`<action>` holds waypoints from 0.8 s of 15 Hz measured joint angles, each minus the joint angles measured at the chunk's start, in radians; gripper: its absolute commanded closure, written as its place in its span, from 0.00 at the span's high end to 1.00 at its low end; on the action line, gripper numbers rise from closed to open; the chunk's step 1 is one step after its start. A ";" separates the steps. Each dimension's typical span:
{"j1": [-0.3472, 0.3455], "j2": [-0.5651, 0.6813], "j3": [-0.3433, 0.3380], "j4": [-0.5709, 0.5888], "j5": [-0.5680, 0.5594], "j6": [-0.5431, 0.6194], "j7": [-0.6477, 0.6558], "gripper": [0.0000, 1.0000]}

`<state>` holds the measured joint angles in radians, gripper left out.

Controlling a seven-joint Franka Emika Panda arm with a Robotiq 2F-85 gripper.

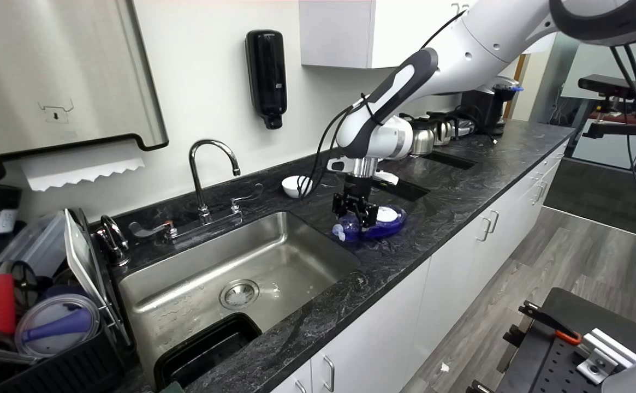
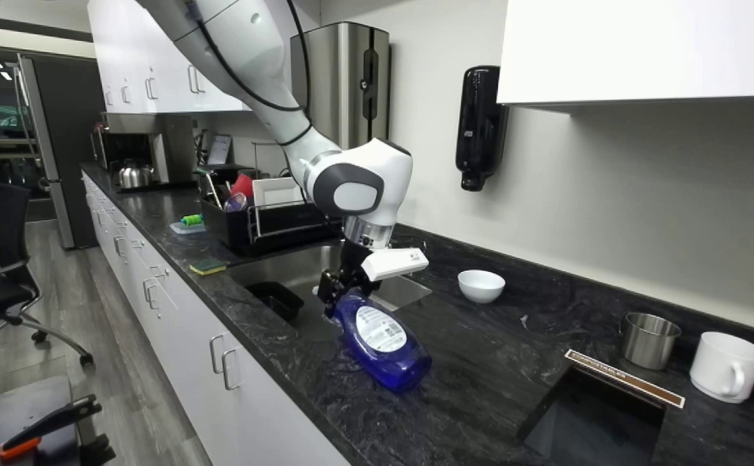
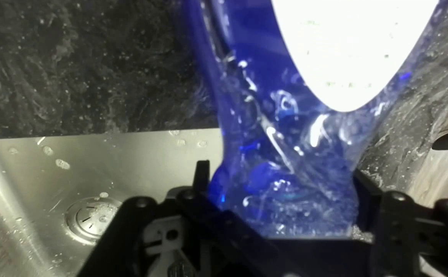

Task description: Pour some dish soap in the sink

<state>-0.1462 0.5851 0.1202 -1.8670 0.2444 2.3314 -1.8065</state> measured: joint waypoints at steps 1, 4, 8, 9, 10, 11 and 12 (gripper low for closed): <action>-0.001 -0.008 0.000 -0.001 0.002 0.000 0.003 0.56; -0.010 -0.031 0.000 -0.003 0.019 0.000 0.009 0.56; -0.044 -0.061 0.000 -0.002 0.089 0.000 0.009 0.56; -0.055 -0.069 0.000 -0.002 0.110 0.000 0.009 0.56; -0.065 -0.078 0.000 -0.002 0.130 -0.001 0.009 0.56; -0.074 -0.086 0.000 -0.002 0.149 -0.001 0.009 0.56; -0.081 -0.092 0.000 -0.002 0.165 -0.001 0.009 0.56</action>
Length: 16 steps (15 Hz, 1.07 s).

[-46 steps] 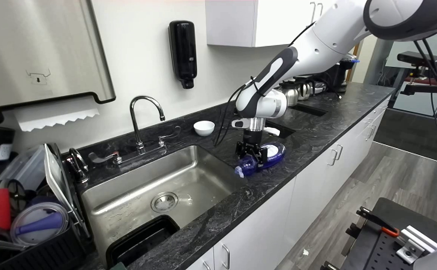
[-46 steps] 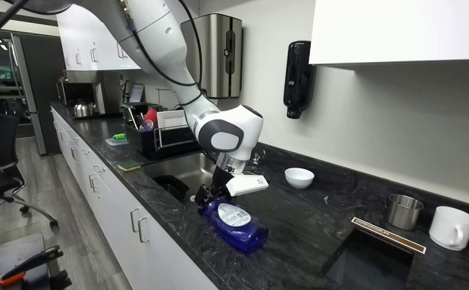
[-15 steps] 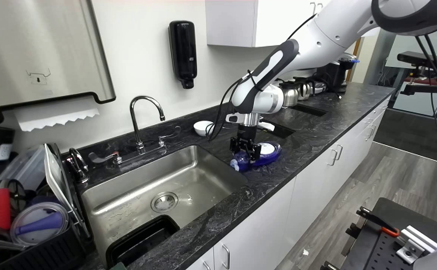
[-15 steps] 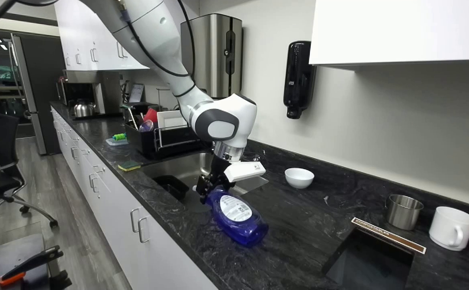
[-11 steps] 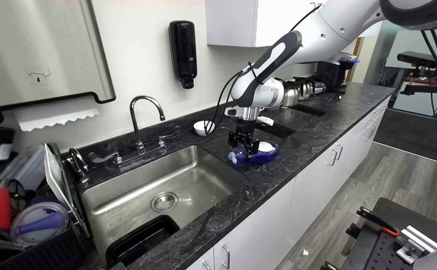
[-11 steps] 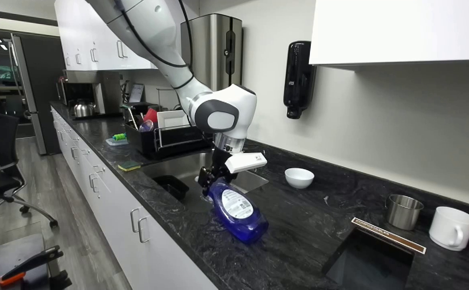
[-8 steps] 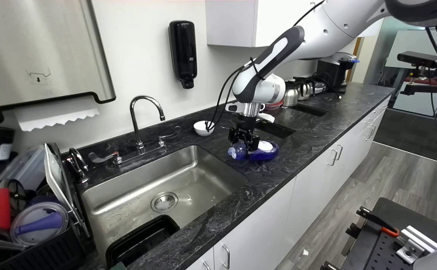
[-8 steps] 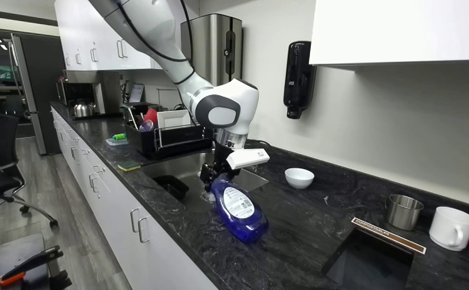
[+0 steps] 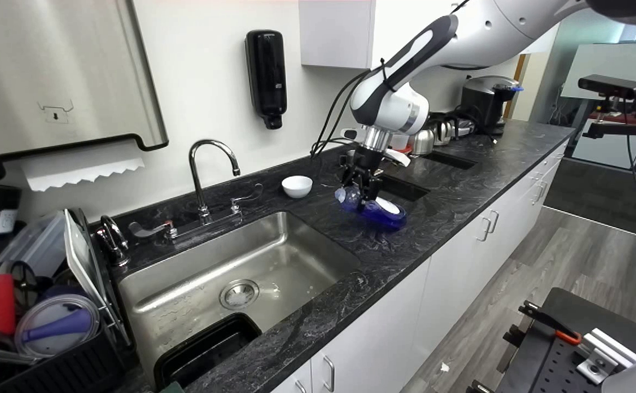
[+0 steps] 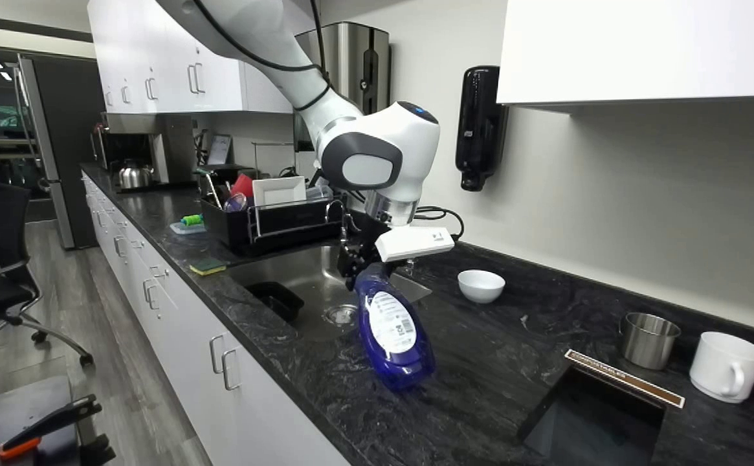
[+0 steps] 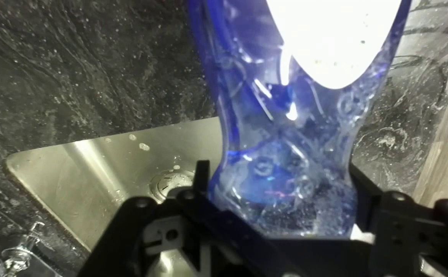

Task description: Pour some dish soap in the sink

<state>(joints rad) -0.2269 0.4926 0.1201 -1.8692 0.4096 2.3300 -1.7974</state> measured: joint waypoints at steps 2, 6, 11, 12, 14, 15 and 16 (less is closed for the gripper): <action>-0.007 -0.012 0.000 -0.001 0.026 0.000 0.000 0.56; -0.008 -0.019 0.000 -0.001 0.068 0.000 -0.001 0.56; -0.010 -0.024 0.000 -0.001 0.112 -0.001 -0.002 0.56; -0.012 -0.027 0.000 -0.001 0.123 -0.001 -0.002 0.56; -0.017 -0.035 0.000 -0.001 0.145 -0.002 -0.004 0.56; -0.020 -0.040 0.000 -0.001 0.158 -0.004 -0.006 0.56; -0.023 -0.045 0.000 -0.001 0.173 -0.006 -0.009 0.56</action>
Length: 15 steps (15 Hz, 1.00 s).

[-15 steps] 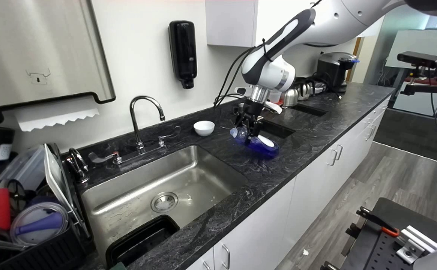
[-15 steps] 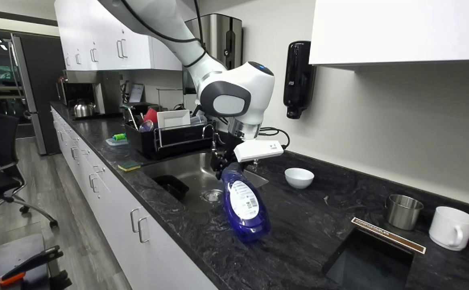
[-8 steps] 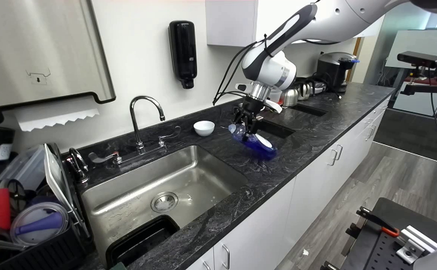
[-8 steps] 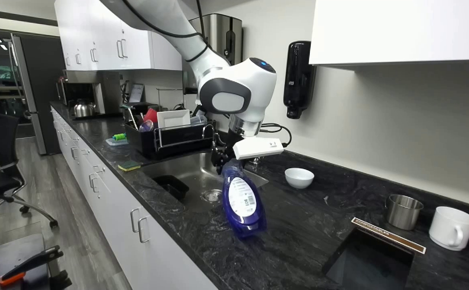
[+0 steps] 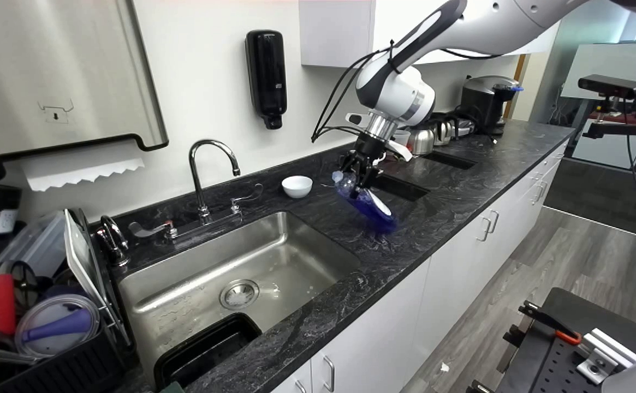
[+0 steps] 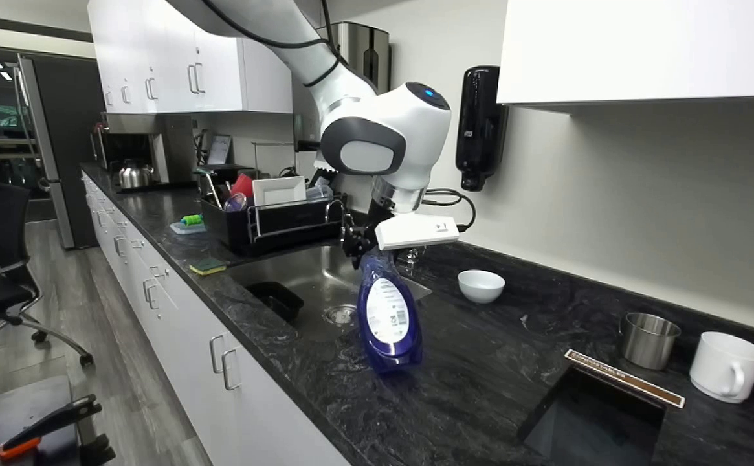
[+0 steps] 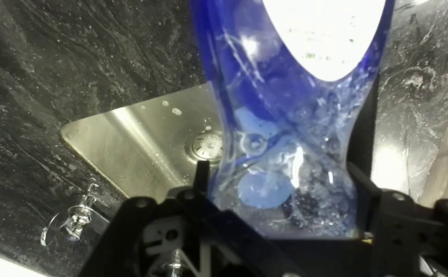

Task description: Pour some dish soap in the sink

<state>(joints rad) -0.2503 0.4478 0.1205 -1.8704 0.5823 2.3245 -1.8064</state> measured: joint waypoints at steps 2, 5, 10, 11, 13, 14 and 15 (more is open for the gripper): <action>-0.007 -0.009 0.000 0.000 0.029 -0.006 -0.010 0.56; -0.020 -0.023 -0.002 -0.002 0.086 -0.021 -0.036 0.56; -0.059 -0.034 -0.027 -0.003 0.228 -0.100 -0.132 0.56; -0.065 -0.036 -0.038 -0.004 0.256 -0.120 -0.153 0.56; -0.075 -0.037 -0.063 -0.006 0.304 -0.163 -0.192 0.56; -0.077 -0.037 -0.077 -0.008 0.323 -0.183 -0.210 0.56; -0.077 -0.037 -0.090 -0.010 0.339 -0.201 -0.225 0.56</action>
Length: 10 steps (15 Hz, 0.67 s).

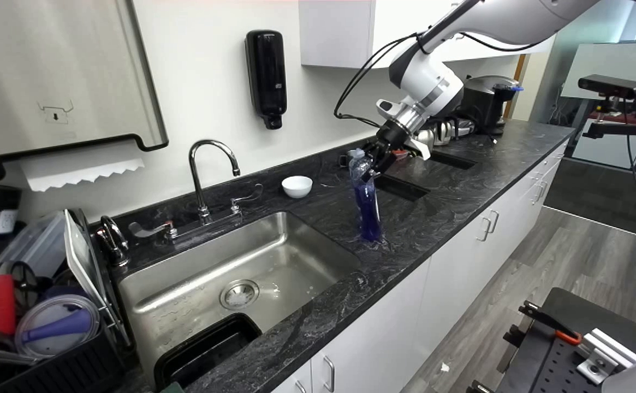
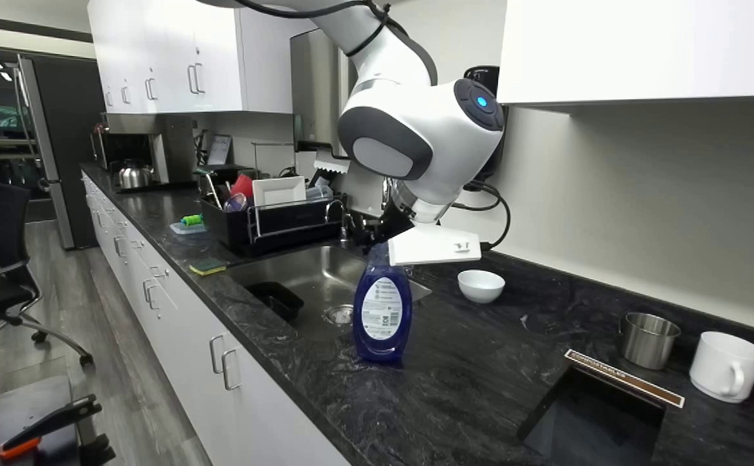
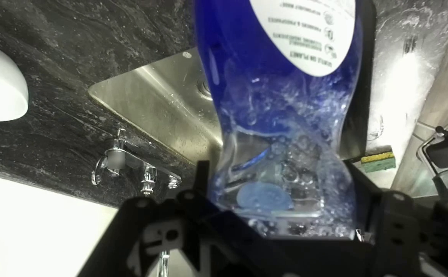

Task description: Pour some dish soap in the sink

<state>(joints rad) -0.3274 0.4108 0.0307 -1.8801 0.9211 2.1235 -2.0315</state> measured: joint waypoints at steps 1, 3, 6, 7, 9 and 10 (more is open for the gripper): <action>0.000 0.000 -0.013 -0.002 0.013 -0.018 -0.012 0.56; 0.000 0.000 -0.036 -0.005 0.032 -0.049 -0.033 0.56; 0.000 0.000 -0.060 -0.009 0.051 -0.080 -0.051 0.56; 0.000 0.000 -0.066 -0.010 0.055 -0.088 -0.055 0.56; 0.000 0.000 -0.075 -0.012 0.064 -0.097 -0.064 0.56; 0.000 0.000 -0.078 -0.014 0.073 -0.101 -0.076 0.56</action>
<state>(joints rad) -0.3274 0.4108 -0.0473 -1.8945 0.9939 2.0226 -2.1079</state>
